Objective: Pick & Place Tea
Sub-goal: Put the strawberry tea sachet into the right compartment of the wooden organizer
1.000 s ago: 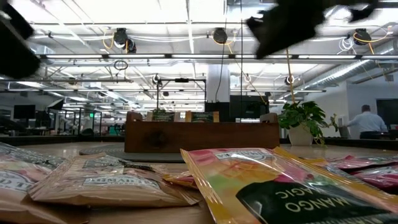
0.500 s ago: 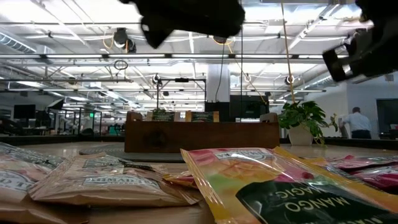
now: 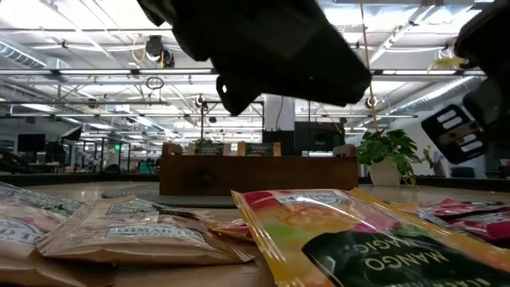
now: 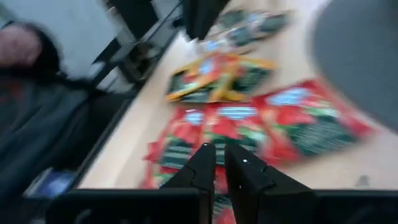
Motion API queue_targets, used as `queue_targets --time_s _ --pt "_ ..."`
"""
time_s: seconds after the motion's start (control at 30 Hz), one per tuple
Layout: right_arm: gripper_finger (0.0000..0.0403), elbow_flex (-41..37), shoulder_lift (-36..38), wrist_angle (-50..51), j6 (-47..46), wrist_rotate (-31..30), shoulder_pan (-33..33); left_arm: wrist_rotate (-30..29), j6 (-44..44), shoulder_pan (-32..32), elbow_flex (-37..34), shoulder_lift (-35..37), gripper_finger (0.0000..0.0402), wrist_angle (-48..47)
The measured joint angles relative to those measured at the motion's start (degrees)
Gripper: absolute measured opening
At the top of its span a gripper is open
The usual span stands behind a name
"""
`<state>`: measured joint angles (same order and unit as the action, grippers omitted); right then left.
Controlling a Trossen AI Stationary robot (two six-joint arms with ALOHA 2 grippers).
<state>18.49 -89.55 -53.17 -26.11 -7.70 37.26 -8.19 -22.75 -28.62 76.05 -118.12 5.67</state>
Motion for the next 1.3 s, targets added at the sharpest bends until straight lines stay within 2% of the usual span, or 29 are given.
queue_targets --time_s 0.1,0.23,0.4,0.57,0.73,0.9,1.0,1.13,1.3 --pt "0.0038 3.5 -1.9 2.0 2.4 3.4 0.0 1.1 -0.1 0.0 0.0 0.0 0.0037 0.9" --pt "0.0056 6.2 -2.3 6.3 2.8 3.4 -0.2 2.1 -0.4 0.0 0.0 0.0 0.0037 2.2" --pt "0.0085 6.5 0.3 6.6 -0.6 3.4 -0.9 3.8 -2.8 0.6 0.6 -1.8 0.0037 1.4" --pt "0.0107 6.5 4.8 15.1 -5.9 3.3 -0.9 6.8 3.4 1.0 8.2 -6.8 0.0037 1.8" --pt "0.0108 6.3 7.1 23.8 -8.4 -0.5 -1.8 2.9 7.7 1.7 15.2 -11.2 0.0037 -6.2" --pt "0.0113 6.3 8.4 25.1 -11.6 0.3 -1.7 2.7 8.1 2.2 16.8 -11.1 0.0037 -6.8" --pt "0.0119 6.4 10.1 26.5 -15.0 0.4 -0.6 1.9 9.9 1.4 19.6 -11.2 0.0037 -10.5" --pt "0.0126 6.3 12.1 30.4 -22.5 0.7 1.7 1.4 10.7 0.7 23.5 -13.3 0.0037 -13.1" --pt "0.0132 6.5 11.4 30.3 -30.7 1.7 5.0 1.3 11.8 0.1 28.9 -17.6 0.0037 -14.5"
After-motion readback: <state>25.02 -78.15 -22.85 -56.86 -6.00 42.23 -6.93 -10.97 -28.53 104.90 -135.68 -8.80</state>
